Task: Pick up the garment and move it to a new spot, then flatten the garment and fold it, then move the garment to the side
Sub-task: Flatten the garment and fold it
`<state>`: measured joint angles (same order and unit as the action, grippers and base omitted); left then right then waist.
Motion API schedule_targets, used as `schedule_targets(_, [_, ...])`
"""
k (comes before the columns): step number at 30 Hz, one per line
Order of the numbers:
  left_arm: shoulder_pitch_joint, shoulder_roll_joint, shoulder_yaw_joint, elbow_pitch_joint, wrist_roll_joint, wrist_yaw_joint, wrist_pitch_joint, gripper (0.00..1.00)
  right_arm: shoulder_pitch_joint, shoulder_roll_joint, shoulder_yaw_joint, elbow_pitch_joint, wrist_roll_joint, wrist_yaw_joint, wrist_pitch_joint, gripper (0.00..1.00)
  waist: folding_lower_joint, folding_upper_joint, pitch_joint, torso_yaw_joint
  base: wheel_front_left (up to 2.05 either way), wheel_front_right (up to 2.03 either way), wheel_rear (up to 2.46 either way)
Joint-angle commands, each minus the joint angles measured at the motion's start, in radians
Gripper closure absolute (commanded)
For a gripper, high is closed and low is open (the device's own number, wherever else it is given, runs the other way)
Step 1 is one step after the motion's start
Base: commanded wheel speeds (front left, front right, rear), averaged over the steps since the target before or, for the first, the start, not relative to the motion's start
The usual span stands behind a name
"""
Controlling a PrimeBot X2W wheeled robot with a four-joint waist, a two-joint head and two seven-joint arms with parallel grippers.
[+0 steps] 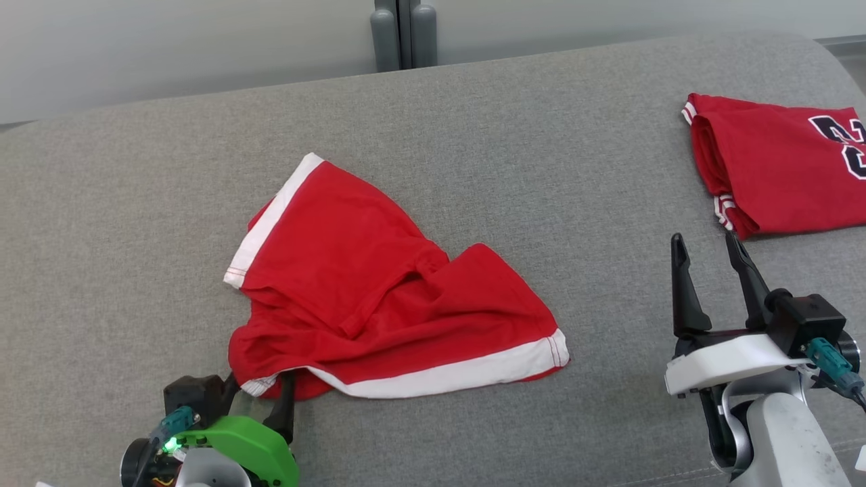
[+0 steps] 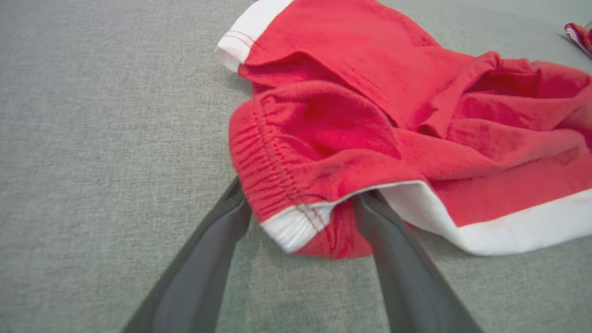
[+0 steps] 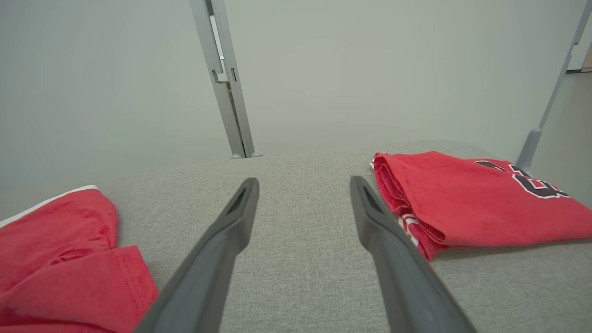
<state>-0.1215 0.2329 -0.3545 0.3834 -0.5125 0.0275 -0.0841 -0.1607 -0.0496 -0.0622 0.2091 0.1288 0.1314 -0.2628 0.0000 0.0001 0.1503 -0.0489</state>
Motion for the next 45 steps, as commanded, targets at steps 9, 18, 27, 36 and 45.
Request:
schedule_targets(9, [0.096,0.029,0.013,-0.110,-0.006,0.029,-0.030,0.00,0.029,-0.002,-0.001,0.002,0.001,-0.002,-0.003,0.00,0.0000,-0.0001,-0.027,0.035,0.00,0.00,0.00])
schedule_targets(18, [0.124,0.037,0.018,-0.270,0.014,0.071,-0.051,0.00,0.027,-0.002,0.002,0.002,-0.004,-0.002,-0.003,0.00,0.0000,-0.0001,-0.045,0.046,0.00,0.00,0.00])
schedule_targets(27, [0.082,-0.005,0.041,-0.253,0.018,0.089,-0.137,0.00,0.035,-0.002,0.019,-0.007,-0.007,-0.002,-0.003,0.00,0.0000,-0.0001,-0.077,0.044,0.00,0.00,0.00])
schedule_targets(36, [0.136,-0.046,0.098,-0.183,0.014,0.068,-0.181,0.00,0.064,-0.002,0.054,-0.006,0.016,-0.002,-0.003,0.00,0.0000,-0.0001,-0.100,0.049,0.00,0.00,0.00])
schedule_targets(45, [0.156,-0.094,0.165,-0.186,0.073,0.033,-0.182,0.00,0.069,-0.002,0.096,0.010,0.034,-0.002,-0.003,0.00,0.0000,-0.0001,-0.103,0.059,0.00,0.00,0.00])
